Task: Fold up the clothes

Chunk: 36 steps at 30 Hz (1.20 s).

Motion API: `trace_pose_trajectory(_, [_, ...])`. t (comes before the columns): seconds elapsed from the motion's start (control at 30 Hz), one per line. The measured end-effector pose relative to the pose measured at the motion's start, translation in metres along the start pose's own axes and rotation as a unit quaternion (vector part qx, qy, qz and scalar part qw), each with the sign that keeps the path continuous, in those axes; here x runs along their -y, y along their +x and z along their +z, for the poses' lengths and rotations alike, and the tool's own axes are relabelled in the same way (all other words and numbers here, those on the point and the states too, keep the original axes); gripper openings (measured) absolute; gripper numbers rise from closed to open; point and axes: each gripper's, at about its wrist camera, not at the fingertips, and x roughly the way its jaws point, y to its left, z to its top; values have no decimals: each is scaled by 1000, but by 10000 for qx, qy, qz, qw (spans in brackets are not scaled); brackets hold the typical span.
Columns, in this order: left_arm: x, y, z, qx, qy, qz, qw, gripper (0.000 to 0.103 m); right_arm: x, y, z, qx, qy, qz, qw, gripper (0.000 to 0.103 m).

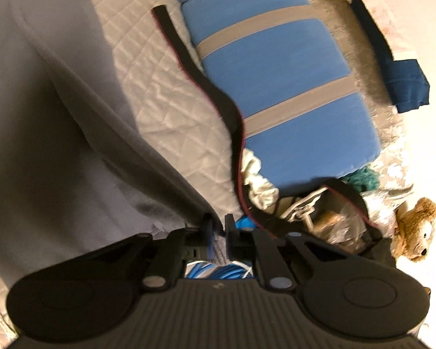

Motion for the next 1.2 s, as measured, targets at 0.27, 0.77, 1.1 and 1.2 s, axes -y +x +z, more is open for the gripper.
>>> trace_pose_trajectory(0.27, [12, 34, 5, -668, 766, 482, 9937, 5, 19, -11, 7, 85, 163, 20, 9998, 8])
trace_pose_trajectory(0.77, [12, -42, 23, -356, 1567, 794, 9838, 1, -52, -44, -53, -103, 208, -129, 9996, 7])
trace_pose_trajectory(1.1, [36, -30, -3, -439, 1728, 631, 9820, 4, -118, -51, -73, -165, 170, -51, 9997, 7])
trace_pose_trajectory(1.2, [48, -21, 1, -422, 1714, 587, 9826, 22, -109, -52, -74, -138, 291, -111, 9994, 7])
